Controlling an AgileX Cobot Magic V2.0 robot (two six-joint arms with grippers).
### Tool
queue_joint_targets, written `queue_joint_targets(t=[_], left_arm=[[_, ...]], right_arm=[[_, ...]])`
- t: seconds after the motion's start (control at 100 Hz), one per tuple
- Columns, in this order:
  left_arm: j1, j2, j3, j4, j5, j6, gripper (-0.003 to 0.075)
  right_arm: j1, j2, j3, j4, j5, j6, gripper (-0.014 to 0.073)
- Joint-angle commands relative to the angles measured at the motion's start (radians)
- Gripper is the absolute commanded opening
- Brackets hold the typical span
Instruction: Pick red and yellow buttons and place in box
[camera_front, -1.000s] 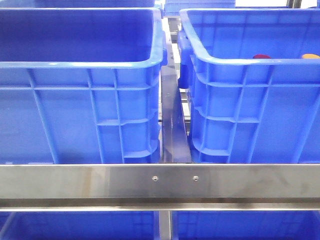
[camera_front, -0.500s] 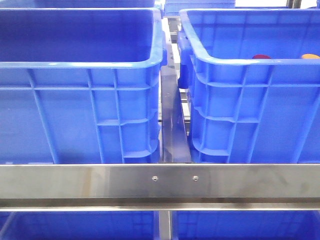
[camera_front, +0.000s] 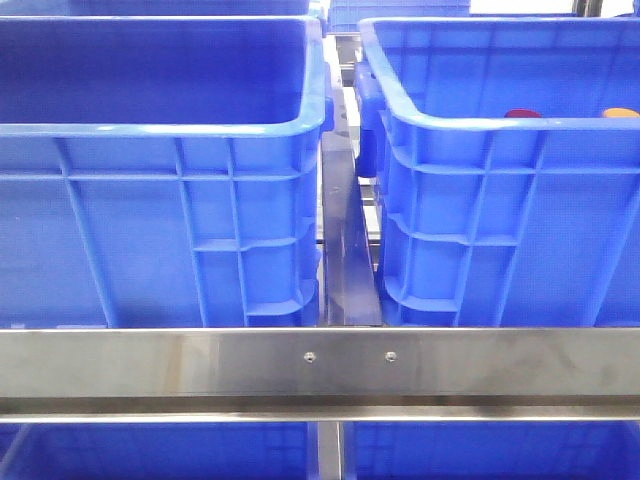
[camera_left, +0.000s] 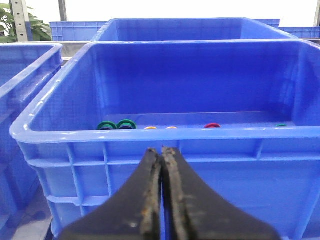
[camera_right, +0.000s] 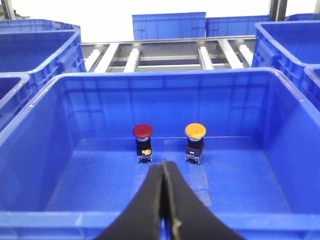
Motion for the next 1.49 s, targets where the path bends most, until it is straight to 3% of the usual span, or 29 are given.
queue_joint_targets(t=[0.0,0.38,0.56,1.48], left_arm=[[0.001,-0.032,0.04,-0.007,-0.083,-0.002,-0.0019],[0.001,-0.032,0.04,-0.007,-0.083,-0.002,-0.0019],[0.001,-0.032,0.04,-0.007,-0.081,-0.002,-0.0019],[0.001,-0.032,0.04,-0.007,-0.081,-0.002,-0.0019]], right_arm=[[0.001,-0.054,0.021,-0.015,-0.092,0.009,-0.0116],[-0.009,-0.297,0.237,-0.002,-0.15,0.009,-0.0116],[-0.009,-0.315,0.305,0.007,-0.217,0.009,-0.0116],[-0.009,-0.315,0.304,0.011,-0.244,0.009,-0.0116]])
